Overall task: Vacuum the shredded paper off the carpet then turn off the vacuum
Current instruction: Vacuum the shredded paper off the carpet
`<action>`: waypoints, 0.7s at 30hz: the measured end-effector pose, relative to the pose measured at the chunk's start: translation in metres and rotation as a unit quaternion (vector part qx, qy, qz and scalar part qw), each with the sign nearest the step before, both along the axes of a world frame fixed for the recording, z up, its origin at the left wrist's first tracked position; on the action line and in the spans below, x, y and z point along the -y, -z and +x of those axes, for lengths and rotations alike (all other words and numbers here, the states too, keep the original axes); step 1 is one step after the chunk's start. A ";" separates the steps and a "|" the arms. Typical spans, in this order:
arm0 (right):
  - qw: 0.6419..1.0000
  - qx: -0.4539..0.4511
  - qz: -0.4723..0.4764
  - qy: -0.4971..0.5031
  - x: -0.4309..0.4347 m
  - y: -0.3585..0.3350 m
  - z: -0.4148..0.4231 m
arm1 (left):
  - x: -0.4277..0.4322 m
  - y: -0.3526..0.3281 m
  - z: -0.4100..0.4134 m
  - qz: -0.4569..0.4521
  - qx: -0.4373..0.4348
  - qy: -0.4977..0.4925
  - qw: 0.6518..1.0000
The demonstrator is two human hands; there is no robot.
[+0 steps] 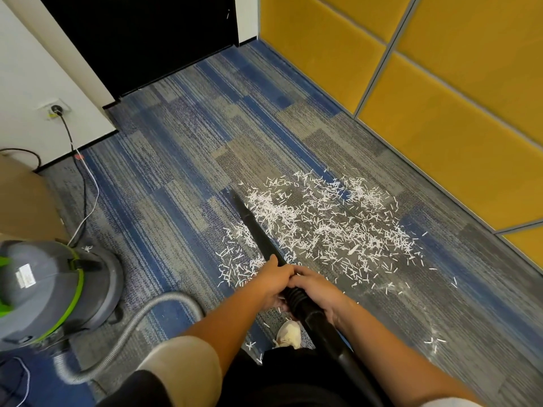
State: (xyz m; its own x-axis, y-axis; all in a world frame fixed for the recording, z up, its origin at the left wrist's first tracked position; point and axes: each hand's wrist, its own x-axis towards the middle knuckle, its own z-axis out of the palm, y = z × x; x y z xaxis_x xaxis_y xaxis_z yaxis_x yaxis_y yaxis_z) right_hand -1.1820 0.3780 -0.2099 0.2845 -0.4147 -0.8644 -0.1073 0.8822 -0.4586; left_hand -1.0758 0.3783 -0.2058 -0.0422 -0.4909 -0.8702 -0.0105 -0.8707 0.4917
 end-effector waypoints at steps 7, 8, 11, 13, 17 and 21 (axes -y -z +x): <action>1.000 -0.012 -0.014 0.014 0.005 0.002 -0.004 | 0.007 0.001 -0.004 0.005 -0.012 0.006 1.000; 1.000 -0.015 -0.012 0.015 0.005 0.003 -0.005 | 0.007 0.002 -0.004 0.006 -0.012 0.006 1.000; 1.000 -0.014 -0.006 0.018 0.006 0.001 -0.005 | 0.009 0.004 -0.005 0.007 -0.014 0.007 1.000; 1.000 -0.014 -0.004 0.026 0.007 -0.002 -0.007 | 0.011 0.004 -0.006 0.009 -0.014 0.010 1.000; 0.999 -0.018 -0.008 0.036 0.008 -0.001 -0.012 | 0.015 0.003 -0.011 0.010 -0.013 0.017 1.000; 0.998 -0.031 -0.014 0.043 0.009 -0.001 -0.015 | 0.016 0.005 -0.014 0.009 -0.021 0.021 1.000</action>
State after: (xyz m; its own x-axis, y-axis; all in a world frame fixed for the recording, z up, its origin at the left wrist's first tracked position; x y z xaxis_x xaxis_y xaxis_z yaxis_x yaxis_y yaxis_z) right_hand -1.1969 0.3685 -0.2090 0.1935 -0.4597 -0.8667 -0.0596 0.8763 -0.4781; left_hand -1.0896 0.3622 -0.2107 -0.0980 -0.4727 -0.8758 -0.0265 -0.8785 0.4771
